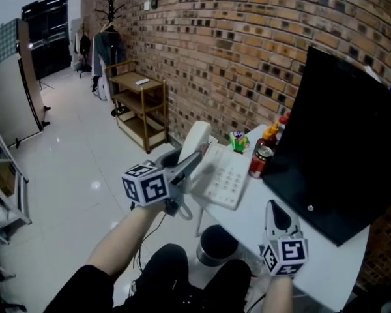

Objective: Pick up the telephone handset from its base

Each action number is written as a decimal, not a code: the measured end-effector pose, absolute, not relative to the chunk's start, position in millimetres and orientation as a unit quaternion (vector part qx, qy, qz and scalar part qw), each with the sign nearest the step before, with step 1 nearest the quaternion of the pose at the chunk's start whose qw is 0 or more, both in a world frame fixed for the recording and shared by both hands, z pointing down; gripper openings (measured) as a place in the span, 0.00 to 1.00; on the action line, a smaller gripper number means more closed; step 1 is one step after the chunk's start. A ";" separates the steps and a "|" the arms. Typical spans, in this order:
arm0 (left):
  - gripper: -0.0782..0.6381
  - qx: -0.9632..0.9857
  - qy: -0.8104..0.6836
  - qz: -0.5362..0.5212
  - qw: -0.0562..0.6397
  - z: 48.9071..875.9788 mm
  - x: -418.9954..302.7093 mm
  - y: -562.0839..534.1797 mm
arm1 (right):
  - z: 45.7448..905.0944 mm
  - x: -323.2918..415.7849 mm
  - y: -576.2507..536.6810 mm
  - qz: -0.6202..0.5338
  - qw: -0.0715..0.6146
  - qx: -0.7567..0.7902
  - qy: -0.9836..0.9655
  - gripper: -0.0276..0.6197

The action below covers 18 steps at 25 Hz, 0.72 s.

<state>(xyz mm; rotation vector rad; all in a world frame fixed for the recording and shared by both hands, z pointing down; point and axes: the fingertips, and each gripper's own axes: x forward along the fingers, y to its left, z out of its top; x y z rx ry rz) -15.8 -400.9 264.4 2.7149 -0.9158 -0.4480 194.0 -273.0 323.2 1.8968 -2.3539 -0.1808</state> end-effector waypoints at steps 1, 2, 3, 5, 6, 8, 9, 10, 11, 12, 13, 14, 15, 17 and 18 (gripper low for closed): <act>0.44 0.931 -0.296 -0.176 0.120 259.5 -24.1 -393.2 | 322.3 194.4 -269.2 -0.061 0.058 0.628 -0.774 0.06; 0.44 0.932 -0.280 -0.198 0.120 254.9 -32.6 -385.3 | 321.1 194.4 -265.8 -0.063 0.059 0.629 -0.772 0.06; 0.44 0.932 -0.265 -0.219 0.117 250.7 -41.1 -377.7 | 319.9 194.7 -263.0 -0.064 0.058 0.630 -0.772 0.06; 0.44 0.930 -0.242 -0.254 0.108 244.2 -58.4 -366.3 | 318.4 197.0 -260.7 -0.067 0.053 0.629 -0.773 0.06; 0.44 0.929 -0.237 -0.266 0.101 241.4 -67.5 -362.7 | 317.8 198.8 -260.9 -0.070 0.051 0.628 -0.774 0.06; 0.44 0.927 -0.232 -0.282 0.087 236.2 -84.0 -358.0 | 317.2 203.2 -262.1 -0.079 0.049 0.626 -0.774 0.06; 0.44 0.926 -0.225 -0.289 0.086 235.0 -89.5 -355.4 | 317.2 205.7 -262.5 -0.082 0.049 0.627 -0.773 0.06; 0.44 0.926 -0.213 -0.298 0.088 234.8 -92.9 -352.0 | 317.3 208.1 -262.4 -0.084 0.048 0.627 -0.773 0.06; 0.44 0.926 -0.201 -0.305 0.089 234.6 -95.2 -348.1 | 317.3 210.2 -261.8 -0.086 0.045 0.626 -0.774 0.06; 0.44 0.926 -0.192 -0.313 0.088 233.9 -97.3 -344.1 | 316.8 211.8 -260.9 -0.087 0.040 0.624 -0.776 0.06; 0.44 0.925 -0.185 -0.320 0.086 232.7 -99.3 -340.4 | 315.6 212.8 -260.1 -0.087 0.035 0.623 -0.777 0.06; 0.44 0.924 -0.178 -0.328 0.085 231.1 -101.1 -337.2 | 314.2 213.4 -259.5 -0.087 0.030 0.622 -0.777 0.06; 0.44 0.922 -0.170 -0.337 0.086 229.3 -102.8 -334.9 | 313.5 213.8 -259.5 -0.087 0.025 0.622 -0.778 0.06; 0.44 0.918 -0.157 -0.353 0.093 226.0 -105.1 -333.1 | 312.7 215.2 -260.7 -0.086 0.017 0.625 -0.776 0.06; 0.44 0.915 -0.151 -0.360 0.098 224.8 -105.2 -333.4 | 313.1 217.2 -261.9 -0.084 0.013 0.628 -0.774 0.06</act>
